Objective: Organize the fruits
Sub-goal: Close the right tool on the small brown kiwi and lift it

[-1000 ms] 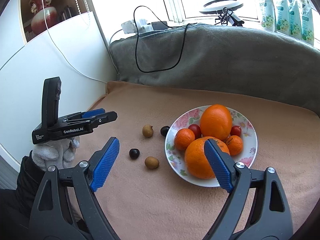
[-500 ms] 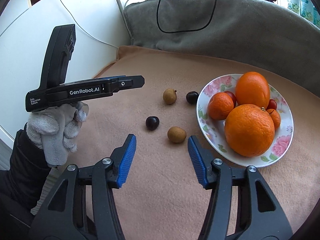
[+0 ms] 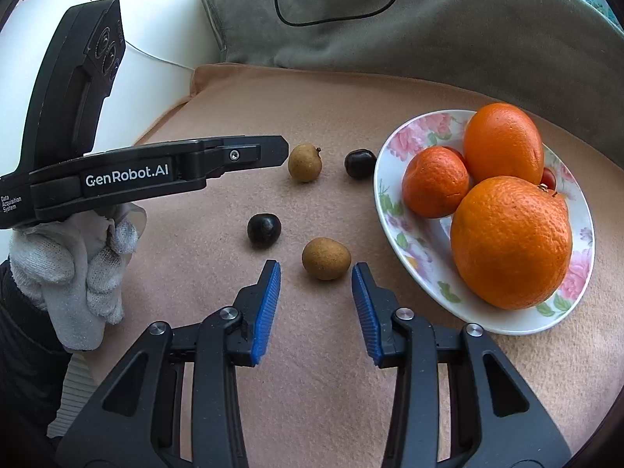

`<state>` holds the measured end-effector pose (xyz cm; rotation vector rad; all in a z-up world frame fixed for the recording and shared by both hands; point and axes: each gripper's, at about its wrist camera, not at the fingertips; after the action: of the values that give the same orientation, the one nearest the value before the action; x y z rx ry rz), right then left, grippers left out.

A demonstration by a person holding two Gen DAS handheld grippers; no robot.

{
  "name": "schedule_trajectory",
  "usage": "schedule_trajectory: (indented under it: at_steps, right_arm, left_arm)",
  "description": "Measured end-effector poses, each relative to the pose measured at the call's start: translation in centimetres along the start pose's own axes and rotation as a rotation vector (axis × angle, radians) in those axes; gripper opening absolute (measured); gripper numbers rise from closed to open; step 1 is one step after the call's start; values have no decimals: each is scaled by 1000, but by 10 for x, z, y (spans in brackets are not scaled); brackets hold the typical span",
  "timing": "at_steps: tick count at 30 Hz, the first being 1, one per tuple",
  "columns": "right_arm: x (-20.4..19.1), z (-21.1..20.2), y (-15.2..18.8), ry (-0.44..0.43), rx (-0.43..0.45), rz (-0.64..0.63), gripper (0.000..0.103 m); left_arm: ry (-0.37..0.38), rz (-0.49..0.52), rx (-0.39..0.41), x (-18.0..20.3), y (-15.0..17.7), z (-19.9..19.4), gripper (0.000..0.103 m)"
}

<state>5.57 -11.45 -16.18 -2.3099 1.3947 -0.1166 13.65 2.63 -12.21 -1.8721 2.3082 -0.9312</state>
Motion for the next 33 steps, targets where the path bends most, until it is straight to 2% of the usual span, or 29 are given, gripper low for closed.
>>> schedule_trajectory:
  at_steps: [14,19,23,33]
  right_arm:
    - [-3,13,-12,40,-8,-1,40]
    - [1,12,-9,64,-7,9,30]
    - [3,14,-10,62,-4,12,29]
    - [3,13,-10,40,18,5,28]
  left_arm:
    - [13,4,-44,-1,-12,23,41]
    - [9,6,-63,-1,-12,30,31]
    - [5,6,-65,-2,-12,31,27]
    - [6,0,-50,-2,-11,26,26]
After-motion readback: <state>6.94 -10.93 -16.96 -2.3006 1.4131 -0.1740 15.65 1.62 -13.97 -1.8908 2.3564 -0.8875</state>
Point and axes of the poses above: each gripper's, at about its wrist camera, not at the fingertips, and z roughly the way its jaws point, x to its right, y to its underside, and after that the axes turned 13 degrees about -x, right-handed
